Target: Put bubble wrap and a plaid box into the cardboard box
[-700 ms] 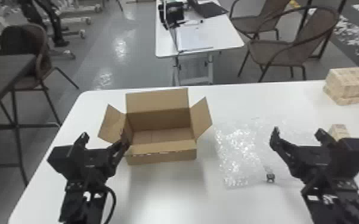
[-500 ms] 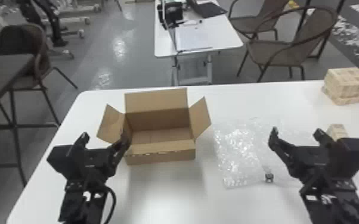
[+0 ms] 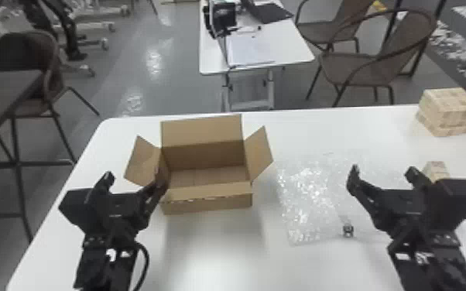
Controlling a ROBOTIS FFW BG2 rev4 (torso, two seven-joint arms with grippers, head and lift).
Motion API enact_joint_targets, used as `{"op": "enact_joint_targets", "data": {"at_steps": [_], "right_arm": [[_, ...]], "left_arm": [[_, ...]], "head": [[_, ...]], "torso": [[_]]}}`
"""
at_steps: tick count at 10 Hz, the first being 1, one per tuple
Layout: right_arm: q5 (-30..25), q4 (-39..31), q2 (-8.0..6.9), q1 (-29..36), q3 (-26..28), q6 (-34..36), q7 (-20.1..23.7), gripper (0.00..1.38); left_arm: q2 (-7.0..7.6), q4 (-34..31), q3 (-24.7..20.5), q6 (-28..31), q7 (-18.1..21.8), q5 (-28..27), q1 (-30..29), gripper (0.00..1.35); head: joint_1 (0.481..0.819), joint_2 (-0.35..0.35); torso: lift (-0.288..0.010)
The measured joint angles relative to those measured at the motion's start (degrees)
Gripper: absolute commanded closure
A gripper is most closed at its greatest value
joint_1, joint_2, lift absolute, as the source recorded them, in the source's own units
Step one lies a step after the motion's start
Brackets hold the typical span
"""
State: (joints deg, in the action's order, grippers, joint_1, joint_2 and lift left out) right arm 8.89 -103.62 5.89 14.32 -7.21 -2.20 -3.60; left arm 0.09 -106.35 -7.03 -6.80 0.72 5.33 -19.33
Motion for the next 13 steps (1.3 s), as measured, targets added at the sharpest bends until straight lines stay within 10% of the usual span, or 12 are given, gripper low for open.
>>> {"op": "enact_joint_targets", "data": {"at_steps": [8, 13], "right_arm": [[-0.3, -0.1, 0.0, -0.2, -0.1, -0.3, 0.0, 0.14], [-0.3, 0.0, 0.0, -0.3, -0.3, -0.3, 0.1, 0.15]], "left_arm": [[0.0, -0.8, -6.3, 9.5, 7.1, 3.1, 2.9, 0.19], [0.0, -0.9, -12.4, 25.9, 18.2, 3.6, 9.0, 0.19]], "head": [[0.695, 0.152], [0.695, 0.161]], "torso": [[-0.11], [-0.11]]}}
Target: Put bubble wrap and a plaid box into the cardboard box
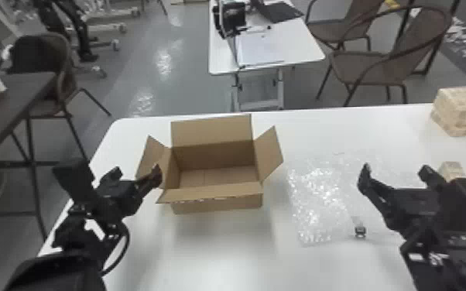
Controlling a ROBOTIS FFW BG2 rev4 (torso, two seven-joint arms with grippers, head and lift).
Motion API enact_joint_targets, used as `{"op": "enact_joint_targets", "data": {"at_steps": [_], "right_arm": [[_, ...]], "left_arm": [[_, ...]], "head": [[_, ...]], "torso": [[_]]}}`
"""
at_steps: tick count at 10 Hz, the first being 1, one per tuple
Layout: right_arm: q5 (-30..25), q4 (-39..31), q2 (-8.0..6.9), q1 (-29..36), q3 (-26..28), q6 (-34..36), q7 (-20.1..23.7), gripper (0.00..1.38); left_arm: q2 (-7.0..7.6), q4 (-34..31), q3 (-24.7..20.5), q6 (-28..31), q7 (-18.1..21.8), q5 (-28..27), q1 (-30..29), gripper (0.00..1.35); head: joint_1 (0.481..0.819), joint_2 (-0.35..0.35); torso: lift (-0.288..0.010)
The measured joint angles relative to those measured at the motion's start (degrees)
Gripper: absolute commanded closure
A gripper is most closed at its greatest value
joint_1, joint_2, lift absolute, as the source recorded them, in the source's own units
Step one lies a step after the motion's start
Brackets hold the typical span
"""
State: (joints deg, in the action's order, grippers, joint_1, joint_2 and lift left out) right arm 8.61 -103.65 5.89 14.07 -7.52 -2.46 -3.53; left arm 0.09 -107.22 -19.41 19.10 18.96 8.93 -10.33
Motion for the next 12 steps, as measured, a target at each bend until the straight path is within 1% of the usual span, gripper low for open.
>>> {"op": "enact_joint_targets", "data": {"at_steps": [1, 2, 3, 4, 5, 7, 8, 10, 11, 12], "right_arm": [[0.0, 0.1, 0.0, -0.1, -0.1, 0.0, 0.1, 0.15], [0.0, 0.2, 0.0, -0.2, -0.2, 0.0, 0.2, 0.15], [0.0, 0.2, 0.0, -0.2, -0.2, 0.0, 0.2, 0.15], [0.0, 0.2, 0.0, -0.2, -0.2, 0.0, 0.2, 0.15], [0.0, 0.2, 0.0, -0.2, -0.2, 0.0, 0.2, 0.15], [0.0, 0.3, 0.0, -0.2, -0.3, -0.1, 0.2, 0.15], [0.0, 0.4, 0.0, -0.3, -0.4, -0.4, 0.2, 0.15], [0.0, 0.5, 0.0, -0.3, -0.5, -0.6, 0.2, 0.15], [0.0, 0.6, 0.0, -0.3, -0.5, -0.6, 0.2, 0.15], [0.0, 0.6, 0.0, -0.3, -0.5, -0.6, 0.2, 0.15]], "left_arm": [[0.0, 0.2, -1.4, 1.8, 0.4, 0.3, 0.8, 0.19], [0.0, 0.6, -2.9, 4.7, 1.7, 1.6, 1.7, 0.19], [0.0, 1.4, -3.9, 7.8, 3.1, 3.6, 2.7, 0.21], [0.27, 2.0, -4.0, 9.6, 3.6, 5.0, 3.4, 0.21], [0.69, 2.3, -3.7, 10.4, 3.6, 5.7, 4.0, 0.21], [0.7, 2.5, -2.9, 10.7, 3.7, 6.0, 4.9, 0.21], [0.69, 2.5, -2.7, 11.4, 3.7, 5.4, 5.4, 0.23], [0.92, 2.2, -2.5, 14.1, 3.6, 4.1, 6.0, 0.37], [1.06, 2.2, -2.7, 15.3, 3.6, 3.9, 6.2, 0.39], [1.4, 2.2, -2.7, 16.4, 3.6, 3.5, 6.3, 0.6]], "head": [[0.695, 0.176], [0.695, 0.182], [0.695, 0.183], [0.695, 0.177], [0.695, 0.173], [0.695, 0.164], [0.695, 0.161], [0.695, 0.16], [0.695, 0.162], [0.695, 0.164]], "torso": [[-0.11], [-0.11], [-0.11], [-0.11], [-0.11], [-0.11], [-0.11], [-0.11], [-0.11], [-0.11]]}}
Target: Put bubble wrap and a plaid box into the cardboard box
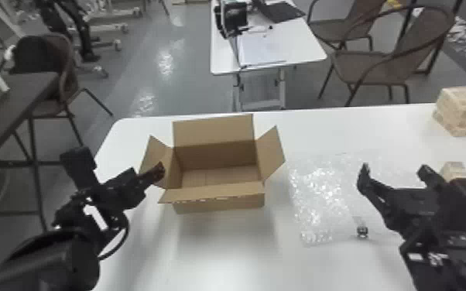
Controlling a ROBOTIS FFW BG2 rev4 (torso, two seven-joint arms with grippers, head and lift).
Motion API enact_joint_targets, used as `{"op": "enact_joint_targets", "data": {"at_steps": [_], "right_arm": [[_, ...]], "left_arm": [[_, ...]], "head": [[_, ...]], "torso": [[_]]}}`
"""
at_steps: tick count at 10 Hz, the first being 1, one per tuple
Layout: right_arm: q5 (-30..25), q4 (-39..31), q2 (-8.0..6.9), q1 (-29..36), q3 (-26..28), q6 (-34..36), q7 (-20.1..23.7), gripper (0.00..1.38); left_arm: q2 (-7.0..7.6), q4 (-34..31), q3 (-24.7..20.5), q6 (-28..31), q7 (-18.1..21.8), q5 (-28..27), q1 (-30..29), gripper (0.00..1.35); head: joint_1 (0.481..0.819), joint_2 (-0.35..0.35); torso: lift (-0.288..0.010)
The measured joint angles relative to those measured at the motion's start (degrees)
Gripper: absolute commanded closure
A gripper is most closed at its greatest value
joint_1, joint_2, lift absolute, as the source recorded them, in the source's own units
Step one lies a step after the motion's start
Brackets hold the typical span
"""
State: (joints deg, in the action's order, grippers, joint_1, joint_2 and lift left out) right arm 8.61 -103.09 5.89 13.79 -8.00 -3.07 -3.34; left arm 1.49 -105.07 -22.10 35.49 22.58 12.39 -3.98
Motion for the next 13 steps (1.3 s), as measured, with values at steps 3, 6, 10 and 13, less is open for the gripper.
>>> {"op": "enact_joint_targets", "data": {"at_steps": [3, 6, 10, 13], "right_arm": [[0.0, 0.1, 0.0, 0.0, 0.0, -0.1, 0.0, 0.15], [0.0, 0.3, 0.0, 0.1, 0.0, -0.2, 0.0, 0.15], [0.0, 0.5, 0.0, 0.0, -0.1, -0.2, 0.1, 0.15], [0.0, 0.5, 0.0, 0.0, -0.2, -0.2, 0.1, 0.15]], "left_arm": [[-0.06, -0.2, 0.4, 0.5, 0.0, -1.1, 0.2, 1.22], [-0.72, -0.5, 0.4, -1.0, -0.1, -0.5, 0.0, 1.22], [-1.05, -2.1, 0.9, -2.1, -0.1, 1.5, -0.3, 1.22], [-1.19, -4.1, 1.5, -4.4, -0.1, 0.7, -0.5, 1.22]], "head": [[0.695, 0.162], [0.695, 0.158], [0.695, 0.148], [0.695, 0.146]], "torso": [[-0.11], [-0.11], [-0.11], [-0.11]]}}
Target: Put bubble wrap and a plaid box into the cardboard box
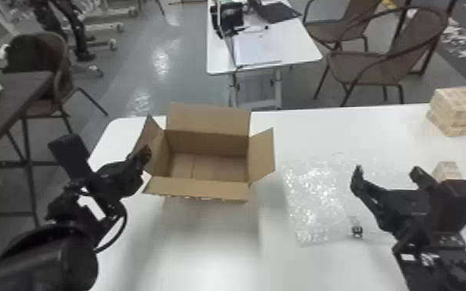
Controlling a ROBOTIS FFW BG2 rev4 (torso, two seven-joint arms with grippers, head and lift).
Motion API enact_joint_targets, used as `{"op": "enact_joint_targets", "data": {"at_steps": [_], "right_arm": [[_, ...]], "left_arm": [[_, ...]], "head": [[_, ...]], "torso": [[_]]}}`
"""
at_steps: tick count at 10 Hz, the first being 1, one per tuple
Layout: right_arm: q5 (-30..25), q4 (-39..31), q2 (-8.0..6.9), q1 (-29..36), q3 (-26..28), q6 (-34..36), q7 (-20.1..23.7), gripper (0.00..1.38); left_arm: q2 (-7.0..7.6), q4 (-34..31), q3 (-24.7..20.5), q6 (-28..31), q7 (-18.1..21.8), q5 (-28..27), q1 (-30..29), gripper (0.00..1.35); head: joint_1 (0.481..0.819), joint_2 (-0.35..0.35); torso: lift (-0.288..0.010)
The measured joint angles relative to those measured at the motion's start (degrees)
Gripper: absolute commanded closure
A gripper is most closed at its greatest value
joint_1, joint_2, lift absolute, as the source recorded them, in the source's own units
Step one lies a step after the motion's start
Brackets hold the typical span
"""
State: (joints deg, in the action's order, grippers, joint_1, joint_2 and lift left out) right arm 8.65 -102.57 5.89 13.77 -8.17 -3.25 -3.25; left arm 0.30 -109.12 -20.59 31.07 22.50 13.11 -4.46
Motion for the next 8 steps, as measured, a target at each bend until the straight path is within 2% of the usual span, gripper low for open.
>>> {"op": "enact_joint_targets", "data": {"at_steps": [8], "right_arm": [[0.2, -0.4, 0.11, -0.4, -0.1, 0.9, -0.1, 0.15]], "left_arm": [[-0.29, -7.8, 2.1, 0.5, -0.3, -3.5, -1.6, 1.22]], "head": [[0.695, 0.133]], "torso": [[-0.11]]}}
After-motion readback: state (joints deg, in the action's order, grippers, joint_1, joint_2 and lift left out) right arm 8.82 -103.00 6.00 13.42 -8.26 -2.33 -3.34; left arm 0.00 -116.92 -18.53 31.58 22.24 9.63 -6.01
